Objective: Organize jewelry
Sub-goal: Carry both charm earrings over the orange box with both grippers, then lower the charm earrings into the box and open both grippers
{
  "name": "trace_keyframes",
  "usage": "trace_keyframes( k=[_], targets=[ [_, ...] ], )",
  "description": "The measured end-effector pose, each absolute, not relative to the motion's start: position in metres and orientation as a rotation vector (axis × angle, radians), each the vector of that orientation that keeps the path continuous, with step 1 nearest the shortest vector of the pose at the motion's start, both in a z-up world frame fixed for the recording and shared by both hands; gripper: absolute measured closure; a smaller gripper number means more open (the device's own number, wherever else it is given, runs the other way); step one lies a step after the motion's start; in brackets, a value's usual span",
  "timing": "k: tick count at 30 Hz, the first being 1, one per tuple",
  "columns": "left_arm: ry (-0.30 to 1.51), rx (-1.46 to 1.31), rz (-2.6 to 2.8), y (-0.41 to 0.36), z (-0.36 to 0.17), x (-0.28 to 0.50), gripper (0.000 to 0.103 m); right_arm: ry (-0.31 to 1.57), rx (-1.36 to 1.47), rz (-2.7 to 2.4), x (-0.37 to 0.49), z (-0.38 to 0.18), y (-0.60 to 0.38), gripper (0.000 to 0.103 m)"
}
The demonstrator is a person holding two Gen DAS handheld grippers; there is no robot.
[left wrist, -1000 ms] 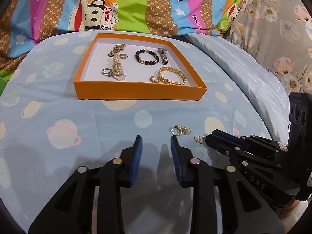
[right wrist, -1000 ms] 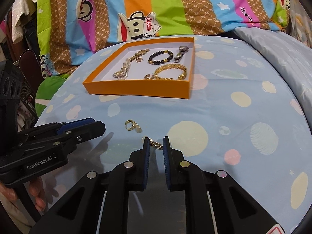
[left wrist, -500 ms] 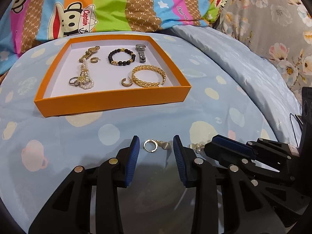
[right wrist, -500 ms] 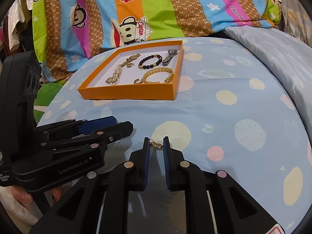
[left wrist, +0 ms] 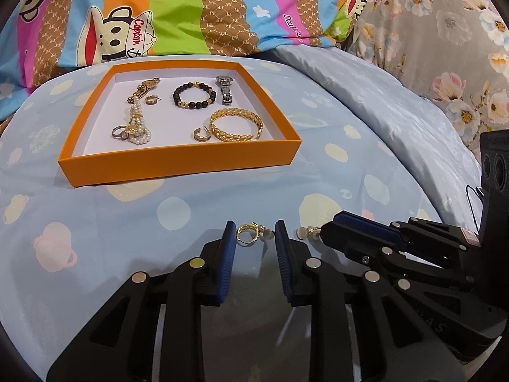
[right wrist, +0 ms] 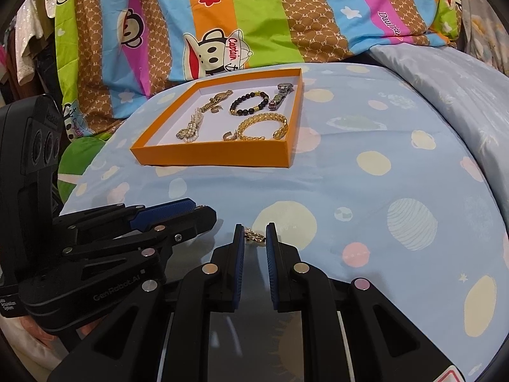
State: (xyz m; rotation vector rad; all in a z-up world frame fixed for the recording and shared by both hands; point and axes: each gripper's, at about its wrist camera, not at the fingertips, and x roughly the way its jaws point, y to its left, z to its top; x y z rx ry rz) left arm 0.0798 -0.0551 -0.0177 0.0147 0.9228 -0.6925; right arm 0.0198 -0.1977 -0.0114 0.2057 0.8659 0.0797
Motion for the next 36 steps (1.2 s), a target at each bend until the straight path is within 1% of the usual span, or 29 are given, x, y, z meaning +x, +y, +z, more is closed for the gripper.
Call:
trace_keyframes(
  k=[8, 17, 23, 27, 36],
  targets=[
    [0.861, -0.033, -0.683, -0.038, 0.015, 0.089, 0.079, 0.793, 0.188, 0.093, 0.033, 0.017, -0.201, 0.090],
    [0.780, -0.038, -0.595, -0.021, 0.038, 0.133, 0.079, 0.716, 0.166, 0.164, 0.084, 0.048, -0.191, 0.090],
    [0.800, -0.028, -0.550, -0.018, 0.023, 0.165, 0.079, 0.738, 0.181, 0.220, 0.134, 0.044, -0.175, 0.090],
    [0.829, -0.033, -0.532, -0.014, 0.010, 0.177, 0.079, 0.773, 0.184, 0.239, 0.160, 0.031, -0.165, 0.090],
    [0.863, -0.042, -0.516, -0.011, -0.007, 0.184, 0.078, 0.816, 0.161, 0.234, 0.183, 0.004, -0.157, 0.089]
  ],
)
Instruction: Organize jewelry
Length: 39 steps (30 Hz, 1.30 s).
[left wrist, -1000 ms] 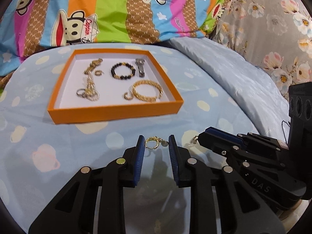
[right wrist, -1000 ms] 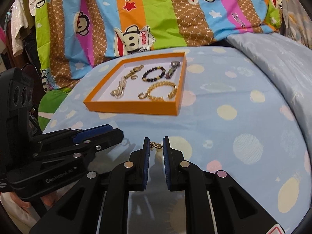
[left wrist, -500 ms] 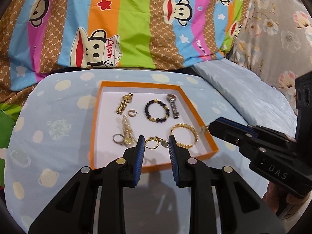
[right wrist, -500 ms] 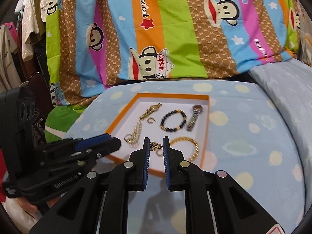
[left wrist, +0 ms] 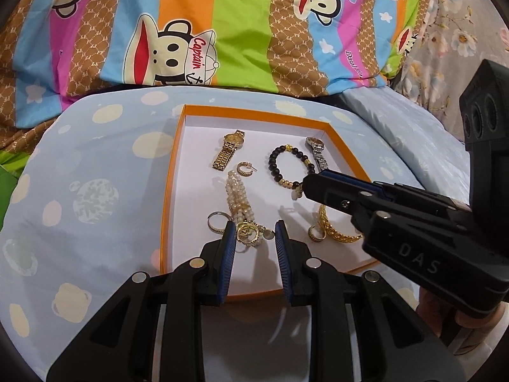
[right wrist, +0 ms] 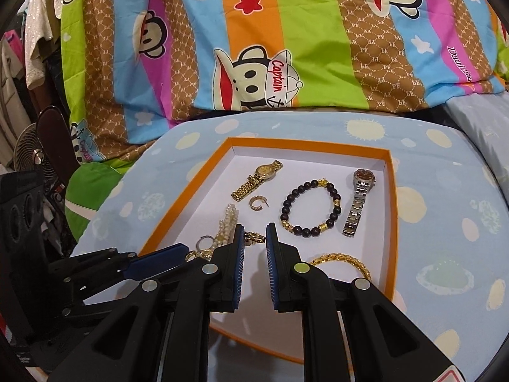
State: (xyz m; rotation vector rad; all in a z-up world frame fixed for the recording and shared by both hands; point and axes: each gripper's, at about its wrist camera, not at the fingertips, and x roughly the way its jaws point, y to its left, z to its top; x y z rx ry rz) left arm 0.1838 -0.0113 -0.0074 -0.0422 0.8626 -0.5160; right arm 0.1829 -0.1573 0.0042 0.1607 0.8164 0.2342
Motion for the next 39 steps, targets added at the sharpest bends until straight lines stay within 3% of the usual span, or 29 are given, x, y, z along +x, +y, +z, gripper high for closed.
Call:
trace_keyframes(
  k=[5, 20, 39],
  targets=[
    [0.857, -0.027, -0.489, -0.011, -0.009, 0.183, 0.078, 0.802, 0.163, 0.214, 0.181, 0.002, -0.161, 0.077],
    [0.834, -0.015, -0.488, -0.014, 0.005, 0.166, 0.078, 0.760, 0.175, 0.169, 0.149, 0.023, -0.172, 0.077],
    [0.833, -0.004, -0.462, -0.006, -0.002, 0.148, 0.078, 0.837, 0.194, 0.093, 0.132, -0.013, -0.195, 0.077]
  ],
)
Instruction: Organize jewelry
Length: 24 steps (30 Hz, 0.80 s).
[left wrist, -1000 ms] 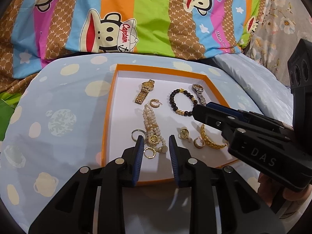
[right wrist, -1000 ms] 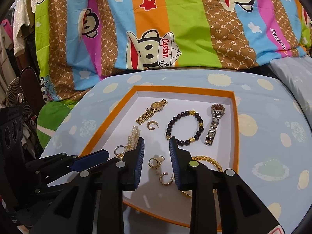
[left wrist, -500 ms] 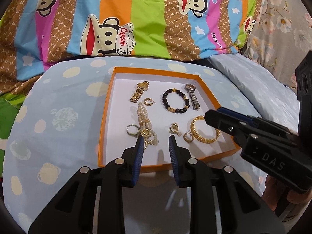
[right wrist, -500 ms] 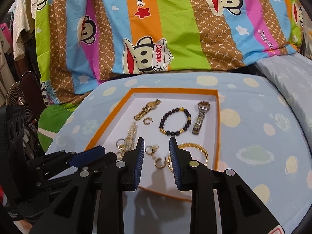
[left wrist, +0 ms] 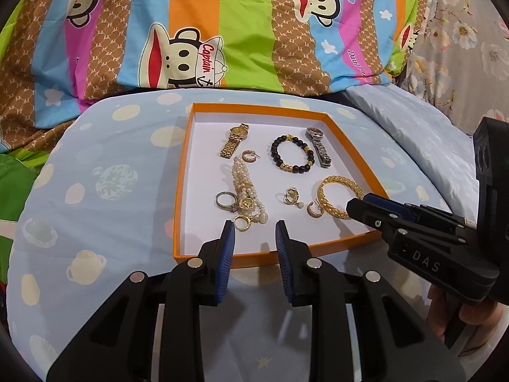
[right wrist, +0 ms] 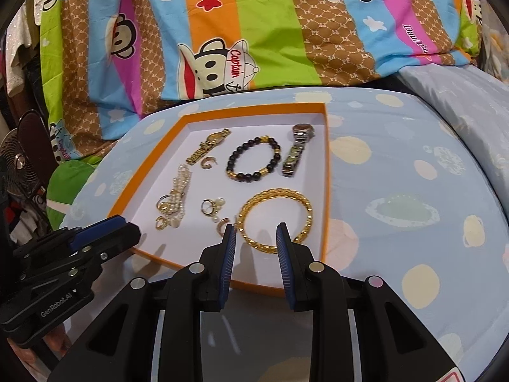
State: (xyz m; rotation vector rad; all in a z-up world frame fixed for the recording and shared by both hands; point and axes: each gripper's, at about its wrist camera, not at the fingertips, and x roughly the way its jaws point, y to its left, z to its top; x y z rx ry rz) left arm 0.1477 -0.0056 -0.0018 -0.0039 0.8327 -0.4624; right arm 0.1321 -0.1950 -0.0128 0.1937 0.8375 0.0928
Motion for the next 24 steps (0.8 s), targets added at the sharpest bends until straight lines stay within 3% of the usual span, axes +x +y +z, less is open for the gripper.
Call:
trace_keyframes(
  k=[18, 21, 24],
  targets=[
    [0.823, 0.022, -0.425, -0.016, 0.010, 0.130, 0.077, 0.766, 0.133, 0.057, 0.100, 0.012, -0.178, 0.077],
    [0.803, 0.054, -0.400, -0.021, 0.011, 0.120, 0.070, 0.748, 0.117, 0.035, 0.088, 0.014, -0.174, 0.072],
    [0.782, 0.096, -0.368, -0.026, 0.010, 0.110, 0.068, 0.735, 0.118, 0.020, 0.077, 0.014, -0.172, 0.066]
  ],
)
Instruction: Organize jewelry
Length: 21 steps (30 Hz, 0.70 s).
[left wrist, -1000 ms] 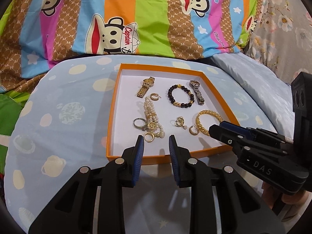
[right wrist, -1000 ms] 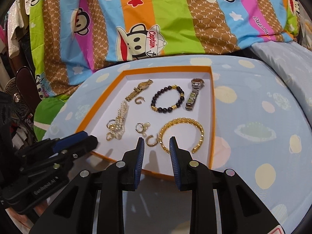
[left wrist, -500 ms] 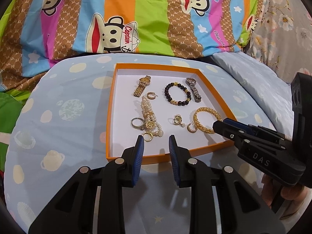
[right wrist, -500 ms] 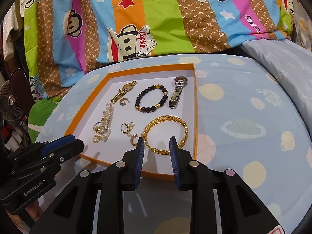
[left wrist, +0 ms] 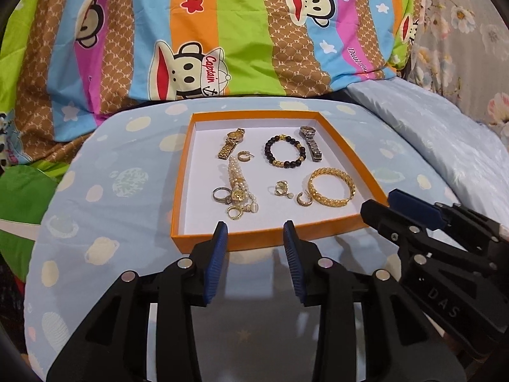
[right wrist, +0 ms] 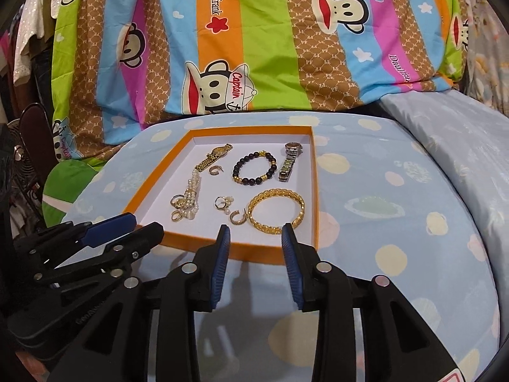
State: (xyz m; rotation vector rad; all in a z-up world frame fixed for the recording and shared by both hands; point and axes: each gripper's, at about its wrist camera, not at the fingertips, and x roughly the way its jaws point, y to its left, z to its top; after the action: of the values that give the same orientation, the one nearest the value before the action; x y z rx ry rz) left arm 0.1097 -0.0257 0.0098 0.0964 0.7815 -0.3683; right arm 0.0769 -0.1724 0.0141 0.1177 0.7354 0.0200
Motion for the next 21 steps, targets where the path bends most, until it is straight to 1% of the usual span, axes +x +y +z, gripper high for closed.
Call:
trace_keyframes(
  k=[4, 6, 8, 9, 11, 13, 15, 18, 21],
  targets=[
    [0.769, 0.118, -0.353, -0.029, 0.008, 0.098, 0.068, 0.733, 0.121, 0.003, 0.067, 0.012, -0.171, 0.061],
    [0.765, 0.119, -0.337, -0.029, 0.007, 0.094, 0.068, 0.724, 0.123, -0.016, 0.061, 0.011, -0.172, 0.057],
    [0.769, 0.104, -0.321, -0.026, 0.004, 0.092, 0.067, 0.717, 0.131, -0.037, 0.057, 0.009, -0.173, 0.048],
    [0.771, 0.094, -0.310, -0.025, 0.002, 0.091, 0.064, 0.710, 0.134, -0.050, 0.055, 0.008, -0.174, 0.045],
    [0.765, 0.074, -0.279, -0.021, -0.001, 0.090, 0.058, 0.692, 0.135, -0.077, 0.051, 0.005, -0.175, 0.037],
    [0.761, 0.059, -0.257, -0.017, -0.003, 0.088, 0.049, 0.683, 0.132, -0.090, 0.049, 0.004, -0.176, 0.034],
    [0.754, 0.053, -0.233, -0.015, -0.005, 0.087, 0.045, 0.683, 0.129, -0.093, 0.049, 0.003, -0.175, 0.033],
    [0.757, 0.049, -0.203, -0.012, -0.006, 0.088, 0.041, 0.681, 0.108, -0.105, 0.049, 0.002, -0.172, 0.032],
    [0.767, 0.044, -0.156, -0.009, -0.008, 0.089, 0.033, 0.683, 0.083, -0.122, 0.050, 0.002, -0.168, 0.030]
  ],
)
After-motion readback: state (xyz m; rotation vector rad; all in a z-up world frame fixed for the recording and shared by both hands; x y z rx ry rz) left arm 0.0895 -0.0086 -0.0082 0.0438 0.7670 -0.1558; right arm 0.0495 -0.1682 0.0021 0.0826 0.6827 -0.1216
